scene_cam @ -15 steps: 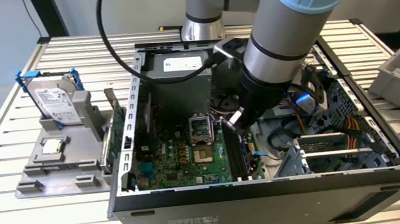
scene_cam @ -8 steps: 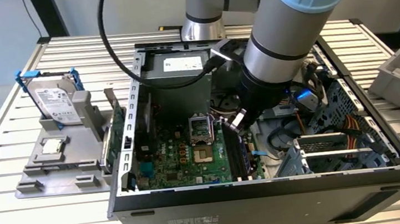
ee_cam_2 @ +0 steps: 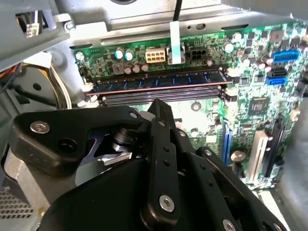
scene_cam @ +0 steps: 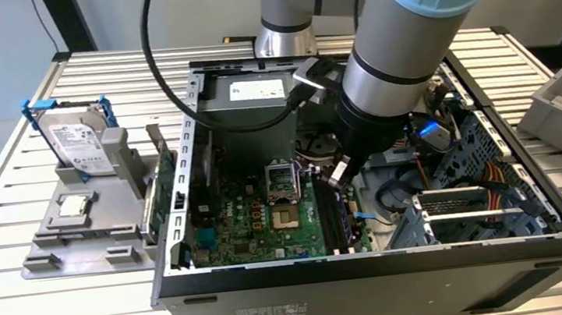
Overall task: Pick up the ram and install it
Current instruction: 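Press down the ram until it locks into place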
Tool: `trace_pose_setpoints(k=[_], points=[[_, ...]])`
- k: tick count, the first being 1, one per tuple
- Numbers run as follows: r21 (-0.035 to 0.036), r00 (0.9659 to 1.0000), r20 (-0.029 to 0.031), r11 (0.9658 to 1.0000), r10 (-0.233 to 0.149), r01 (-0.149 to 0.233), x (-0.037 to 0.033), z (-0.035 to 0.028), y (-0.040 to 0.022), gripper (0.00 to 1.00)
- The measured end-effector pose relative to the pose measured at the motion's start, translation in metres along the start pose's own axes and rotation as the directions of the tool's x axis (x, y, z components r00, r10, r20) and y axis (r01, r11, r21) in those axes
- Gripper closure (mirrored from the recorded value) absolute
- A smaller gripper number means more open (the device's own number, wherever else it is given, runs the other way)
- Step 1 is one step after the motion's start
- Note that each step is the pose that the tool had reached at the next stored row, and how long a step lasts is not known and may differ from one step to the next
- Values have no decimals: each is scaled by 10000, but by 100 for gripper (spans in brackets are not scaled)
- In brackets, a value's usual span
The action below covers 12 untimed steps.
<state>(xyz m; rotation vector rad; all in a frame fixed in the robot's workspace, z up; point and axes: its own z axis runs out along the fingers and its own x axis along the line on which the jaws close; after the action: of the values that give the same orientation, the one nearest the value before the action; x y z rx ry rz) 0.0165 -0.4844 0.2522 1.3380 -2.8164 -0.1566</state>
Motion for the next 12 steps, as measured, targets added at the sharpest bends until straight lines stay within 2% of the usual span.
trace_pose_setpoints(k=[1,4,6,9,12], points=[[1,10000,-2,10000,-56,56,-2,0,-3,100],[-47,9997,47,9997,-230,230,-11,-3,-14,100],[-54,9990,40,9990,-454,454,-12,-2,-15,100],[-59,9960,3,9960,-891,891,-12,-2,-16,100],[-66,9909,-33,9909,-1344,1344,-12,-2,-17,100]])
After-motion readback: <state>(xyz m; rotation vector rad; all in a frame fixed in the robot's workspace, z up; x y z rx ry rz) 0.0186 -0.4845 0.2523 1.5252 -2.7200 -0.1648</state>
